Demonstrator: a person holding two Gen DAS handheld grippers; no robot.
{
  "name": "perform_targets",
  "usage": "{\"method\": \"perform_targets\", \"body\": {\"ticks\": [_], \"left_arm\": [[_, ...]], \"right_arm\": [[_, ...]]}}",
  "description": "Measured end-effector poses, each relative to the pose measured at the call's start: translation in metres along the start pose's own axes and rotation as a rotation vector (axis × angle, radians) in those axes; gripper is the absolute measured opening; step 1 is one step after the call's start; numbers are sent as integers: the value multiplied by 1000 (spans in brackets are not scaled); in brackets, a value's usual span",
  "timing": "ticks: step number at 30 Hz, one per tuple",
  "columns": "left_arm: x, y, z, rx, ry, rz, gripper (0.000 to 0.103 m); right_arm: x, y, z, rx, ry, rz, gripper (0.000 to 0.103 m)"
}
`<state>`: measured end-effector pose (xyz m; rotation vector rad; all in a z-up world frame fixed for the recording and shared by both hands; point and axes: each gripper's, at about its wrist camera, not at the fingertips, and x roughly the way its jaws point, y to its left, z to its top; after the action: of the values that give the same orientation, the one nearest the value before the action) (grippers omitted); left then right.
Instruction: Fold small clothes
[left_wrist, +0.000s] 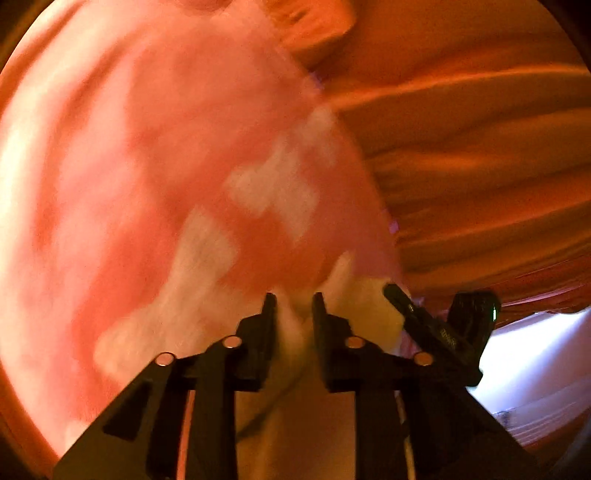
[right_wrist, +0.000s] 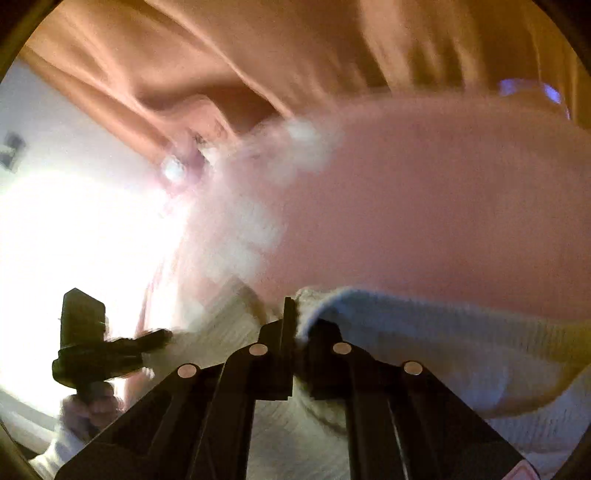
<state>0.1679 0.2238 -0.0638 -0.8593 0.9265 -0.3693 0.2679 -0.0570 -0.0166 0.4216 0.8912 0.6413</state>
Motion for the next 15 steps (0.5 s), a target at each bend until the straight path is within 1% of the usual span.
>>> {"method": "perform_targets", "body": {"ticks": [2,3,4,5,6,7,8,9,10,11,12,13,15], "left_arm": [[-10,-24,13,102,-74,-9,14],[-11,-37,20,158,-104,2,15],[-9,-42,24,180,-110,27,16],[-3,-44,28,183,-103,58,17],[6,-42,31,152,-66,73,19],[12,-37,30,116,-22,69,29],[17,-30,24,63,31,72,46],[18,-24,19,42,52,82,54],[15,-18,14,40,63,94,62],[13,-13,8,49,69,110,64],[11,-7,-1,62,82,132,65],[9,0,-5,57,89,147,65],[1,14,-14,17,77,145,71]], "right_arm": [[-23,4,4,-10,-105,40,5],[-25,1,4,-6,-128,32,5],[-21,-3,3,3,-118,17,5],[-11,-11,2,20,-87,-12,5],[3,-22,-1,45,-45,-54,5],[13,-29,-4,62,-17,-73,5],[16,-33,-8,73,-20,-75,5],[9,-34,-9,77,-39,-55,5],[0,-33,-9,79,-74,-12,5],[-12,-29,-10,70,-119,37,5],[-21,-25,-11,59,-143,60,5],[-28,-22,-12,47,-164,83,5],[-44,-14,-13,26,-196,120,5]]}}
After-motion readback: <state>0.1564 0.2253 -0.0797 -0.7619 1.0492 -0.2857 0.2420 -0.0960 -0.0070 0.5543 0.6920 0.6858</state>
